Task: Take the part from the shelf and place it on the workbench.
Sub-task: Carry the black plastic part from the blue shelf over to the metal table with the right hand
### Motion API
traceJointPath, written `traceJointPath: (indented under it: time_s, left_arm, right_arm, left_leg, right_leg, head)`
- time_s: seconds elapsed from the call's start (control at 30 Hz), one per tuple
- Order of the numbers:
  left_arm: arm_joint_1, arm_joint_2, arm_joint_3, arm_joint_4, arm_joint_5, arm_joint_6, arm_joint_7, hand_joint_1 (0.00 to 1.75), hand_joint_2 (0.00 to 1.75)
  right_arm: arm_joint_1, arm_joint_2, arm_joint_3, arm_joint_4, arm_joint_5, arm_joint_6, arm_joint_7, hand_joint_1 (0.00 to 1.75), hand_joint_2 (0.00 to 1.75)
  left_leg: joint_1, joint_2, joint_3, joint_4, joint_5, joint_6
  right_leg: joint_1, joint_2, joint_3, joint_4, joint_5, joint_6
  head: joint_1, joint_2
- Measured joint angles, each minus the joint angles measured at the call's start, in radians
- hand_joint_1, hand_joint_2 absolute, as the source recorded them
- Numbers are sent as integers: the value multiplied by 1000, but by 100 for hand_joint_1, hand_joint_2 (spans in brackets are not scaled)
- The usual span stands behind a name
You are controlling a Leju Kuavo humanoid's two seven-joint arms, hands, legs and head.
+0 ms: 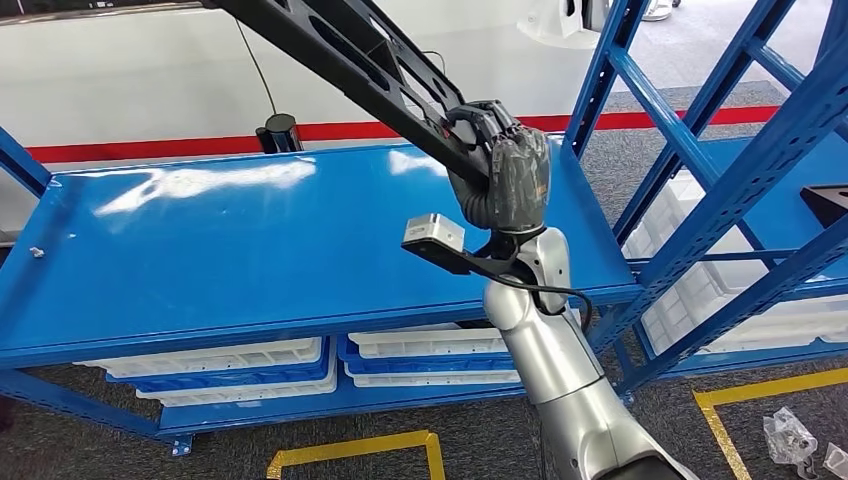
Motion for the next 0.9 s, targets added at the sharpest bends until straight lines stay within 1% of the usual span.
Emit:
traceJointPath:
  time_s: [0.23, 0.37, 0.5, 0.6, 0.73, 0.9]
  left_arm:
    - [0, 1, 1, 0, 18, -1, -7, 0, 175]
    - [-1, 3, 1, 0, 22, -2, -3, 0, 175]
    - [-4, 4, 1, 0, 23, -13, 16, 0, 175]
    - [-12, 4, 1, 0, 22, -15, 31, 0, 175]
    - [-21, 4, 1, 0, 20, -16, 38, 0, 175]
    - [-25, 6, 1, 0, 18, -21, 51, 0, 175]
  right_arm:
    - [136, -47, -57, -162, -141, -24, -87, 175, 175]
    - [217, -76, -123, -242, -221, -28, -156, 175, 175]
    - [300, -94, -205, -311, -293, -28, -214, 175, 175]
    - [353, -102, -255, -352, -317, -29, -230, 175, 175]
    - [388, -111, -296, -381, -325, -29, -236, 175, 175]
    - [407, -115, -327, -400, -326, -29, -240, 175, 175]
  left_leg:
    - [0, 0, -1, 0, -1, 0]
    - [0, 0, -1, 0, -1, 1]
    - [0, 0, -1, 0, -2, 1]
    - [0, 0, -1, 0, -2, 1]
    - [0, 0, -1, 1, -2, 1]
    - [-6, 0, -1, 3, -6, 9]
  right_leg:
    - [0, 0, -1, 0, 0, 0]
    - [0, 0, -1, -1, 0, 0]
    - [0, 0, -1, -1, 0, 0]
    - [0, 0, -1, -1, 0, 0]
    - [-1, 1, -1, -1, 0, 0]
    - [-6, 1, 0, -3, 0, 2]
  head:
    - [0, 0]
    - [0, 0]
    - [0, 0]
    - [0, 0]
    - [0, 0]
    - [0, 0]
